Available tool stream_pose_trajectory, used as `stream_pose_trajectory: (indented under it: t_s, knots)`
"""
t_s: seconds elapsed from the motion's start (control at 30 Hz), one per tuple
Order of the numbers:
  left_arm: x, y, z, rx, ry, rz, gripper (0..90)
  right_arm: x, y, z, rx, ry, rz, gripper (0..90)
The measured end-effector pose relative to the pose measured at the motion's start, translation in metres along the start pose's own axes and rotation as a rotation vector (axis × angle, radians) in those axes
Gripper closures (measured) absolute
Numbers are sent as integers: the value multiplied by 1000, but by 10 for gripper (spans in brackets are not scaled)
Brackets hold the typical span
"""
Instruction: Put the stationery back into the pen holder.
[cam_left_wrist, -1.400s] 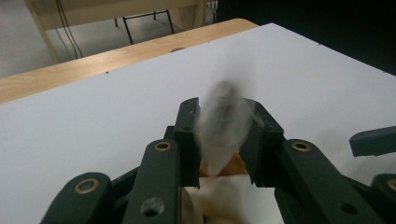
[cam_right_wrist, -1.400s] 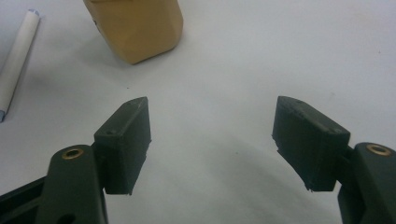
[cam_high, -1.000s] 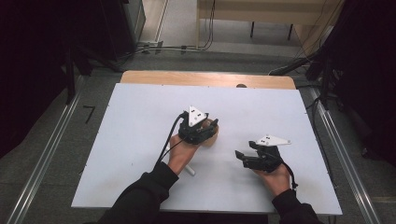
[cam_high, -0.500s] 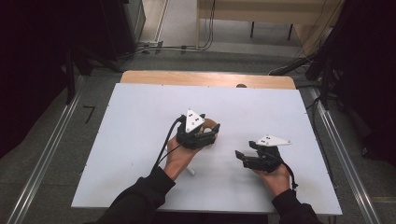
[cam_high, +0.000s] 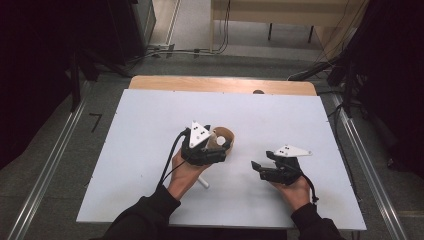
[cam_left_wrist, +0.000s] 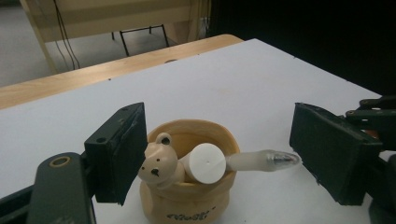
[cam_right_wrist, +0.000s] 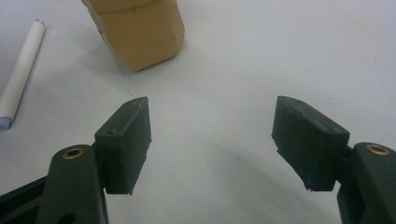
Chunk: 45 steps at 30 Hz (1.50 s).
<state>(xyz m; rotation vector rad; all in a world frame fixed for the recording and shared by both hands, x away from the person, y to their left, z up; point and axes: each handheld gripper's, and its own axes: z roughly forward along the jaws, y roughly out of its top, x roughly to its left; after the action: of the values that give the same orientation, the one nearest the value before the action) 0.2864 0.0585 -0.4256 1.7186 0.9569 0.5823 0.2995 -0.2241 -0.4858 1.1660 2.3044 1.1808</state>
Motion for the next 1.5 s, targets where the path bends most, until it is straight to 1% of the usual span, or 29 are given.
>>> stream_pose_trajectory:
  t_s: [0.1,0.23,0.37,0.63,0.73,0.87,1.0,1.07,1.13,1.27,1.5]
  knots:
    - [1,-1,-6,2,-3,-2,186,1,0,0,-1,-1,0,268]
    - [3,-4,-13,9,-8,-19,183,2,0,0,0,2,0,268]
    - [4,-6,-19,7,2,-22,183,5,1,0,0,8,-2,268]
    - [12,-17,-24,45,28,-41,183,13,1,4,0,32,-14,268]
    - [20,-22,-26,63,55,-56,183,18,2,6,-3,35,-23,265]
    - [31,-29,-30,80,82,-80,183,24,4,8,-5,56,-31,253]
    - [47,-38,-34,92,133,-107,183,34,6,13,0,79,-52,252]
    - [52,-40,-36,89,152,-119,183,40,7,15,5,85,-64,252]
    - [56,-42,-37,89,171,-121,183,46,7,18,9,99,-75,252]
    - [62,-44,-39,85,187,-130,183,57,8,24,14,119,-88,252]
    - [72,-50,-39,97,226,-135,183,75,10,30,5,140,-122,253]
